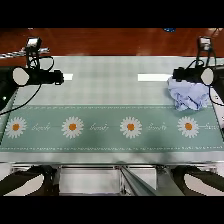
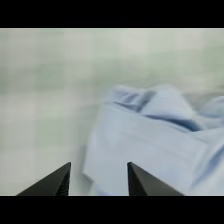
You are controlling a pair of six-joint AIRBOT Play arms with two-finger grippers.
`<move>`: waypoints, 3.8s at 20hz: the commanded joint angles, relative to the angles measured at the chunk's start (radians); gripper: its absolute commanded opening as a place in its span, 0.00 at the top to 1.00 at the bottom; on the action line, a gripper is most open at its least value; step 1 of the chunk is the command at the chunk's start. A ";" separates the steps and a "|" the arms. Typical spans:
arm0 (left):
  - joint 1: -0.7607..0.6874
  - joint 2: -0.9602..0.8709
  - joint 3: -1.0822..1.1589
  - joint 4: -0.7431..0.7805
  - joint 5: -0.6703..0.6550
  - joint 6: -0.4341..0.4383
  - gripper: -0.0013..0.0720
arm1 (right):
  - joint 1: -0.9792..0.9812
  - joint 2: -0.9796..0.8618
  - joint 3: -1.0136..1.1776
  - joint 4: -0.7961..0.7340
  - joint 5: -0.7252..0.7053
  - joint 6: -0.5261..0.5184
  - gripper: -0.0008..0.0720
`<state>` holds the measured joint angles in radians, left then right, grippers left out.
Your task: Fold the shirts.
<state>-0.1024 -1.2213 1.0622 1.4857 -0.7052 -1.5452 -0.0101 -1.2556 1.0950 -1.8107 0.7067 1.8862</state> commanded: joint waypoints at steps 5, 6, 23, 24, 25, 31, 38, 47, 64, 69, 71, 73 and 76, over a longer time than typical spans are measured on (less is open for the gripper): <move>0.029 -0.048 0.000 0.003 -0.021 -0.002 0.29 | -0.266 -0.108 0.002 -0.033 0.055 -0.027 0.42; 0.029 -0.050 0.000 0.003 -0.021 -0.002 0.29 | -0.280 -0.145 0.002 0.002 0.056 -0.047 0.42; 0.175 0.202 0.007 -0.322 -0.417 0.019 0.29 | -0.281 -0.108 0.398 0.570 0.233 -0.475 0.96; 0.158 0.255 -0.004 -0.330 -0.407 0.019 0.29 | -0.281 -0.062 0.452 0.605 0.234 -0.499 0.96; 0.136 0.307 -0.021 -0.335 -0.402 0.019 0.29 | -0.273 -0.021 0.499 0.624 0.233 -0.521 0.96; 0.019 0.522 -0.200 -0.338 -0.324 0.014 0.29 | -0.126 0.127 0.812 0.619 0.229 -0.538 0.96; 0.017 0.541 -0.341 -0.327 -0.274 0.015 0.29 | 0.114 0.172 1.000 0.620 0.290 -0.555 0.96; 0.116 0.543 -0.341 -0.327 -0.144 0.004 0.29 | 0.557 0.172 0.473 0.663 0.352 -0.541 0.96; 0.367 0.524 -0.354 -0.279 -0.428 -0.056 0.29 | 0.256 0.110 0.190 0.628 0.381 -0.361 0.43; 0.571 0.362 -0.577 -0.515 -0.499 0.122 0.29 | -0.219 0.459 -0.303 0.616 0.396 -0.351 0.43; 0.612 0.259 -0.605 -0.590 -0.488 0.199 0.29 | -0.370 0.549 -0.501 0.779 0.415 -0.451 0.43; 0.630 0.168 -0.603 -0.661 -0.472 0.286 0.29 | -0.452 0.613 -0.622 0.896 0.444 -0.519 0.43; 0.611 0.055 -0.603 -0.759 -0.440 0.341 0.29 | -0.455 0.637 -0.708 0.967 0.463 -0.538 0.43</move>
<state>0.5007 -1.0580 0.4728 0.8474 -1.1633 -1.2907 -0.3985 -0.6743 0.5140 -0.9592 1.1336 1.4040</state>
